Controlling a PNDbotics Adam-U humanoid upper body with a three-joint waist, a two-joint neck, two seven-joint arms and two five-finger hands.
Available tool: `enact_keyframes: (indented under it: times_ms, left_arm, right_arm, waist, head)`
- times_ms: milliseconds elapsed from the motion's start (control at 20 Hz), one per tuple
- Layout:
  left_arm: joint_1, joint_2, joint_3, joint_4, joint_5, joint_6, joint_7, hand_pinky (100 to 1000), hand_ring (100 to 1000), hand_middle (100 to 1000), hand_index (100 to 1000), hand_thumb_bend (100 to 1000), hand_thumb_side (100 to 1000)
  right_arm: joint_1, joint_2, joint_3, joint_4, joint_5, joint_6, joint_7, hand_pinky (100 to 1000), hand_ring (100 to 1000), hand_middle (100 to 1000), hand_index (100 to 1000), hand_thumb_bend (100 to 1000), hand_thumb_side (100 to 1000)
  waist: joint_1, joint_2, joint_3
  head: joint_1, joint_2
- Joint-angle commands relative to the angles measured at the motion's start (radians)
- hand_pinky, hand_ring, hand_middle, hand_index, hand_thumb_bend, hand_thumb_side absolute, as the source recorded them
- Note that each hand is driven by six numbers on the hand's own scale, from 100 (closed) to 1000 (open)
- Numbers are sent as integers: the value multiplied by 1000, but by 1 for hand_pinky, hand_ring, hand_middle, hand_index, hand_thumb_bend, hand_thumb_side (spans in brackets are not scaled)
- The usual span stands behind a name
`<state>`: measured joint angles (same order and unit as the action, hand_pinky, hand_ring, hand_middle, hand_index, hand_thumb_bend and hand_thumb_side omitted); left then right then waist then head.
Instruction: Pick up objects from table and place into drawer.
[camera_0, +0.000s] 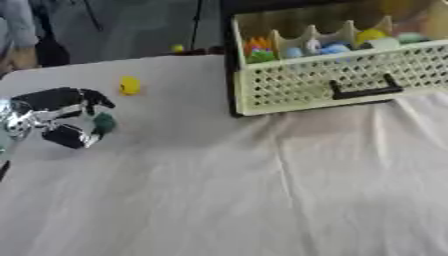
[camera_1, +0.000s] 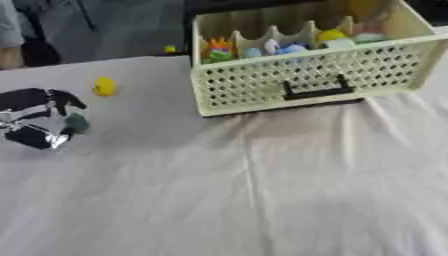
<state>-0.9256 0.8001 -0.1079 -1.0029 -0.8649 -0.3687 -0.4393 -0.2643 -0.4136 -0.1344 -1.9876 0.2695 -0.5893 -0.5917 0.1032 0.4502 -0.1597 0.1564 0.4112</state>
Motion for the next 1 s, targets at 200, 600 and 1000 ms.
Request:
enact_keyframes:
  times_ms: [200,600,1000]
  left_arm:
    - [-26,46,24,-10,-71,25,12,623,739,851,901,115,345]
    - [-35,40,44,20,-151,49,47,624,751,863,918,134,333]
    - [-44,32,56,57,-200,47,8,626,763,868,923,132,310]
  right_arm:
    - [-9,-6,2,-12,8,-4,1,500,515,508,740,100,478]
    - [-23,-1,8,-12,-3,-8,22,500,513,501,732,100,474]
    - [-32,9,5,-12,-14,-13,23,496,510,494,729,100,467]
  waist:
    - [3,-15,-3]
    - [17,1,-18]
    - [25,20,-34]
  head:
    - [5,-12]
    - [18,-38]
    - [29,-52]
